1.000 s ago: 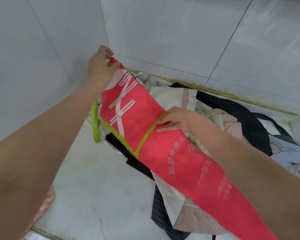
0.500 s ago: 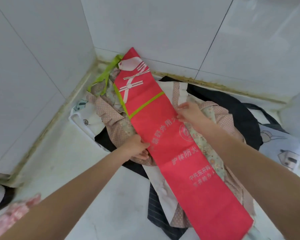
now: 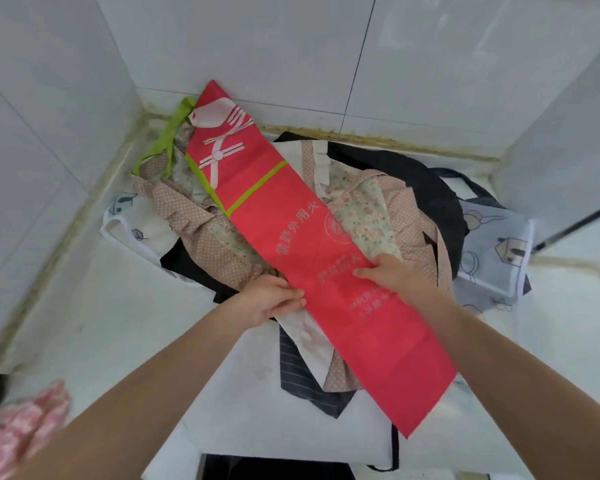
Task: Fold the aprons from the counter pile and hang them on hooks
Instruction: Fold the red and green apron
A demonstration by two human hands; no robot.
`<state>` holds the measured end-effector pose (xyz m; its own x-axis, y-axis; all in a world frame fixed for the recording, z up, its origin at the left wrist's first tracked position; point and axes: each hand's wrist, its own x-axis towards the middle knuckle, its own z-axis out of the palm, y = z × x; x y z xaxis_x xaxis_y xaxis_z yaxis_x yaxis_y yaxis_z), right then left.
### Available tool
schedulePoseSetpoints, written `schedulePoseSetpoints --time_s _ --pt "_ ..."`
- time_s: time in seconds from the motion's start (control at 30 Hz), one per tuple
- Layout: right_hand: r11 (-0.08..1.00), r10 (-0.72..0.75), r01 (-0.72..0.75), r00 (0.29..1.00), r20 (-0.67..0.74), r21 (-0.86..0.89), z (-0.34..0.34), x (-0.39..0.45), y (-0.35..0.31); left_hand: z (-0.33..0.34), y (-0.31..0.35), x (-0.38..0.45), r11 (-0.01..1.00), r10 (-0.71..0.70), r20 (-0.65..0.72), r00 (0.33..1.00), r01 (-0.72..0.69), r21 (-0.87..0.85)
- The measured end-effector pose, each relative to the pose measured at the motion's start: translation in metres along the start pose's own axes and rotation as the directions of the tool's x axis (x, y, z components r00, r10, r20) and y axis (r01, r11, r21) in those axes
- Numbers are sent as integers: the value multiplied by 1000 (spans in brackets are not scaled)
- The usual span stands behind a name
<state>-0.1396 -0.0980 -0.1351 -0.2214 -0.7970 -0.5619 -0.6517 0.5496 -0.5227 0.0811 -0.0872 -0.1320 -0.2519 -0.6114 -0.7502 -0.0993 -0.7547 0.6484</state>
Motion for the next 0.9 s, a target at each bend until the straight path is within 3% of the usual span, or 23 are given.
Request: schedulePoseSetpoints --time_s 0.1,0.2,0.27,0.4,0.5,0.67,0.77,0.9 --pt "940 66 -79 996 52 332 -1 -8 -2 -6 4 -3 998 63 -106 992 -64 -8" --pt "803 35 -192 960 277 565 0 -19 -3 -18 3 -4 992 125 -270 955 -120 33" --pt "842 17 -163 961 275 515 6 -25 1 -17 -7 -2 981 192 -357 914 -171 89" --pt "973 -115 122 992 -49 193 12 -34 18 1 -30 -7 901 383 -477 791 -207 380" --pt "978 -203 201 979 -23 -49 9 -56 42 28 -53 -24 841 480 -532 697 -194 505" --pt "952 -244 240 970 6 -188 8 -83 83 69 -99 -53 844 492 -596 634 -179 506" --pt "934 -265 262 964 23 -241 11 -93 98 80 -118 -65 853 474 -585 658 -177 492" --pt "959 -263 266 964 39 -99 16 -96 114 95 -131 -73 954 297 -532 793 -276 120"
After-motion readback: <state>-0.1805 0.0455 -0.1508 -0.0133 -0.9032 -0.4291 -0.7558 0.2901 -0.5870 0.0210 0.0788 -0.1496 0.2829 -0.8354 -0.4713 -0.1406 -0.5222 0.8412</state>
